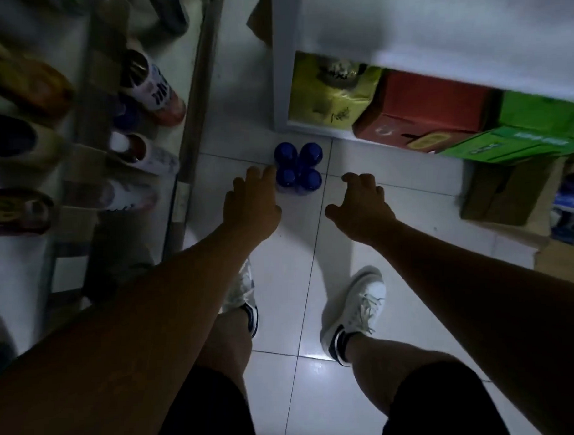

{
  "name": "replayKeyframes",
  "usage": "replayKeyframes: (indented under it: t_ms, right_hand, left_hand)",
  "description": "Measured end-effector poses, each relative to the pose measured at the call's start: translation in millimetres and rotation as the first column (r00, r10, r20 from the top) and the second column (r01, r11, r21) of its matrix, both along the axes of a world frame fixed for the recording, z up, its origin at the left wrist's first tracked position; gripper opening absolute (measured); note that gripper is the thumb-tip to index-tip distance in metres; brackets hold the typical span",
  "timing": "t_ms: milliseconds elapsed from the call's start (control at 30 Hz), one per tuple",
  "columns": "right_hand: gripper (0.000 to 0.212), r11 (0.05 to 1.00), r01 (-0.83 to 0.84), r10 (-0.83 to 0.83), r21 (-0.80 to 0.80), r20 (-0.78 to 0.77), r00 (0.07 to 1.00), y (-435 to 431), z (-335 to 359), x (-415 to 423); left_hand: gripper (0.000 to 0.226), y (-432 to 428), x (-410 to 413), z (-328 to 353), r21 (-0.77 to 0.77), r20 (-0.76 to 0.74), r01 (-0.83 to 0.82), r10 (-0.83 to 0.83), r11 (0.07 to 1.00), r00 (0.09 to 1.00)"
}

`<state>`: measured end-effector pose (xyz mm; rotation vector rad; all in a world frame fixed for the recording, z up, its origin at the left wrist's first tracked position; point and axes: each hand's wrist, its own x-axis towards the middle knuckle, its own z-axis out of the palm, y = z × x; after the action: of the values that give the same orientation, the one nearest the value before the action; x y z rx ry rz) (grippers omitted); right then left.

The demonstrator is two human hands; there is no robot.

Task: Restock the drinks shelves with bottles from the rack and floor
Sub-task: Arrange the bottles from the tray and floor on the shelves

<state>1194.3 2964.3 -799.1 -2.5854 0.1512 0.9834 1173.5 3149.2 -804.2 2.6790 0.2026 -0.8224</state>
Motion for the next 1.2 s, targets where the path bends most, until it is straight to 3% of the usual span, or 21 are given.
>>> replayKeyframes:
  t_ms: [133, 267, 367, 433, 633, 800, 933, 1200]
  right_hand:
    - [0.073, 0.976, 0.19, -0.19, 0.107, -0.01, 0.982, 5.8, -99.0, 9.9]
    - [0.082, 0.922, 0.335, -0.336, 0.193, -0.028, 0.941, 0.2, -189.3, 26.0]
    - [0.087, 0.914, 0.314, -0.309, 0.257, -0.062, 0.949, -4.7, -241.9, 28.0]
    - [0.08, 0.921, 0.238, -0.24, 0.307, -0.031, 0.97, -3.9, -267.3, 23.0]
    - [0.061, 0.822, 0.249, -0.365, 0.512, 0.14, 0.92, 8.8, -301.0, 18.3]
    - [0.054, 0.814, 0.273, -0.396, 0.512, 0.147, 0.907, 8.6, -291.1, 10.7]
    - [0.056, 0.771, 0.363, -0.483, 0.523, 0.109, 0.869, -2.5, -247.3, -2.6]
    - [0.065, 0.755, 0.383, -0.524, 0.532, 0.138, 0.841, -17.5, -57.9, -38.2]
  left_hand:
    - [0.064, -2.2, 23.5, -93.4, -0.055, -0.074, -0.024, 0.02, 0.998, 0.997]
    - [0.062, -9.4, 40.7, -177.4, -0.279, -0.128, -0.205, 0.176, 0.938, 0.976]
    - [0.074, -15.1, 39.7, -227.5, -0.44, -0.134, -0.403, 0.384, 0.803, 0.913]
    - [0.076, -17.6, 34.1, -257.5, -0.478, -0.122, -0.463, 0.465, 0.747, 0.877]
    - [0.077, -13.4, 34.4, -300.8, -0.614, -0.062, -0.437, 0.512, 0.657, 0.857]
    - [0.061, -2.3, 32.6, -298.1, -0.577, 0.0, -0.332, 0.407, 0.746, 0.914]
    - [0.051, -4.3, 19.9, -257.0, -0.578, -0.075, -0.329, 0.353, 0.747, 0.933]
    - [0.041, 2.6, -17.1, -66.2, -0.727, -0.181, -0.403, 0.412, 0.556, 0.893]
